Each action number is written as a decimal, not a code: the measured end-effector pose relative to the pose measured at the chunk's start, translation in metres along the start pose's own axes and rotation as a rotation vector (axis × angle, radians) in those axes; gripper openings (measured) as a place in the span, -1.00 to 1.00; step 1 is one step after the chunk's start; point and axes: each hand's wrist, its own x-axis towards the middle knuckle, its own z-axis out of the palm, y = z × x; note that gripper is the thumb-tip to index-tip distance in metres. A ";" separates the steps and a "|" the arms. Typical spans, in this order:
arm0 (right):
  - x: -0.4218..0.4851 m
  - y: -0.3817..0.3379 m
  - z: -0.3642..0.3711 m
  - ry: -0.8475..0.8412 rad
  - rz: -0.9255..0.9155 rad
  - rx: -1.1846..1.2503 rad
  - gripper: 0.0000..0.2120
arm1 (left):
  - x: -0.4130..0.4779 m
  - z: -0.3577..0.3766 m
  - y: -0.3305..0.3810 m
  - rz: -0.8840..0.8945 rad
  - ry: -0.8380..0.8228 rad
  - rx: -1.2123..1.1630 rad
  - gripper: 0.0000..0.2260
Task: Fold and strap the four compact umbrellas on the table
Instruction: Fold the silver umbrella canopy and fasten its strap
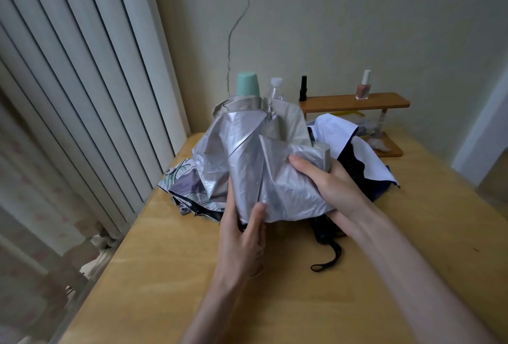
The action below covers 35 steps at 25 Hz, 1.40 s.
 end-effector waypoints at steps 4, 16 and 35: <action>0.004 -0.006 -0.011 0.046 -0.052 -0.181 -0.76 | 0.007 -0.011 -0.005 0.020 0.150 0.036 -0.48; 0.009 0.001 -0.019 -0.012 -0.016 -0.125 -0.69 | 0.009 -0.015 0.003 0.015 0.356 -0.033 -0.52; 0.014 0.000 -0.030 -0.018 -0.015 -0.129 -0.71 | 0.012 -0.025 -0.001 0.018 0.462 -0.044 -0.41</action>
